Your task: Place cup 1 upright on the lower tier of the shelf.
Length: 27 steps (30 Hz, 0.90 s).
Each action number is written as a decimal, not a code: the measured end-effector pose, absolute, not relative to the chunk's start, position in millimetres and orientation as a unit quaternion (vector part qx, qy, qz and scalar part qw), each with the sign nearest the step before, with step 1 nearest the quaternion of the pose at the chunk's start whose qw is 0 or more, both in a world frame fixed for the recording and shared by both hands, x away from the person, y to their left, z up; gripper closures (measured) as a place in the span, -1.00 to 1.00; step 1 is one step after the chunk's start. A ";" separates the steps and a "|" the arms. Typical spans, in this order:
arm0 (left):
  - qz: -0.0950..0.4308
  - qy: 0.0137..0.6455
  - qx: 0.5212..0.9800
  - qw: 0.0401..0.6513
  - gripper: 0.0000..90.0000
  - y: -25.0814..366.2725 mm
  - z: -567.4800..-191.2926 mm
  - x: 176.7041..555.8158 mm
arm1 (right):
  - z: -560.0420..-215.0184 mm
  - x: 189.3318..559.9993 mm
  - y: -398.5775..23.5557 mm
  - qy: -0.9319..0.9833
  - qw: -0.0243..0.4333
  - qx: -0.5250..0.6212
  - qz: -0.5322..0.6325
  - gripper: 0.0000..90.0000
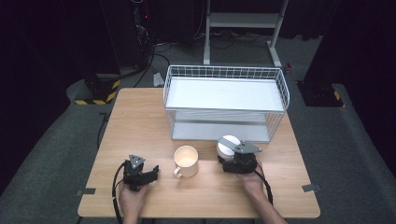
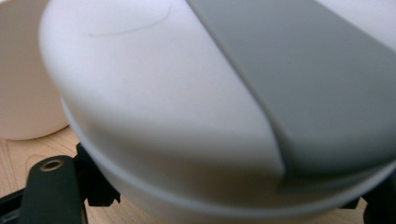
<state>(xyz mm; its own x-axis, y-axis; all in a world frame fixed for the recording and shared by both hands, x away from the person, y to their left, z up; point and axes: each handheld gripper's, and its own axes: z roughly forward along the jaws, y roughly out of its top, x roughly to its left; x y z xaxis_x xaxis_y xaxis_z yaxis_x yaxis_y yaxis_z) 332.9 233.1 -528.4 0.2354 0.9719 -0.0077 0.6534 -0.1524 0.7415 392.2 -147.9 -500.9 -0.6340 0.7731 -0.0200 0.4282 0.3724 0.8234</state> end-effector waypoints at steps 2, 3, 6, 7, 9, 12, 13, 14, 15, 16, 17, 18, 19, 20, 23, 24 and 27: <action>0.247 0.566 0.718 0.321 -0.51 233.2 -528.3 332.9 | -500.7 392.0 -147.7 0.802 0.207 0.374 0.416 -0.58; 0.247 0.566 0.718 0.321 -0.51 233.2 -528.3 332.9 | -500.7 392.0 -147.7 0.802 0.207 0.374 0.416 -0.58; 0.247 0.567 0.717 0.322 -0.51 233.2 -528.4 332.9 | -500.5 392.0 -148.1 0.802 0.206 0.376 0.416 -0.58; 0.247 0.567 0.717 0.321 -0.51 233.2 -528.4 332.9 | -500.4 392.0 -148.2 0.802 0.206 0.376 0.416 -0.58; 0.247 0.567 0.717 0.321 -0.51 233.2 -528.3 332.9 | -500.2 392.2 -148.5 0.803 0.206 0.375 0.416 -0.58; 0.247 0.567 0.717 0.322 -0.51 233.3 -528.4 333.0 | -499.0 392.2 -148.7 0.805 0.206 0.373 0.414 -0.58; 0.247 0.567 0.717 0.322 -0.51 233.4 -528.4 333.1 | -497.4 392.1 -148.3 0.806 0.209 0.369 0.413 -0.58; 0.247 0.567 0.717 0.322 -0.51 233.4 -528.4 333.1 | -497.4 392.1 -148.3 0.806 0.209 0.369 0.413 -0.58; 0.247 0.567 0.717 0.322 -0.51 233.3 -528.4 333.1 | -496.1 392.1 -148.2 0.807 0.209 0.367 0.413 -0.58; 0.247 0.568 0.717 0.322 -0.51 233.3 -528.4 333.0 | -494.8 392.3 -148.2 0.807 0.210 0.365 0.414 -0.58; 0.247 0.567 0.717 0.322 -0.51 233.5 -528.4 333.1 | -492.4 392.1 -148.3 0.805 0.209 0.367 0.417 -0.58; 0.247 0.567 0.717 0.322 -0.51 233.5 -528.4 333.1 | -491.4 392.5 -148.6 0.805 0.210 0.364 0.419 -0.58; 0.247 0.567 0.716 0.322 -0.51 233.5 -528.4 333.2 | -491.4 392.5 -148.6 0.805 0.210 0.364 0.419 -0.58; 0.247 0.567 0.717 0.322 -0.51 233.5 -528.4 333.2 | -490.4 392.4 -148.8 0.805 0.209 0.366 0.419 -0.58; 0.247 0.567 0.716 0.322 -0.51 233.6 -528.4 333.2 | -488.1 393.8 -149.2 0.806 0.210 0.363 0.417 -0.58; 0.247 0.568 0.716 0.323 -0.51 233.5 -528.4 333.2 | -487.7 394.2 -149.2 0.806 0.211 0.362 0.419 -0.58; 0.247 0.567 0.716 0.322 -0.51 233.5 -528.4 333.1 | -485.8 395.1 -150.3 0.804 0.206 0.367 0.420 -0.58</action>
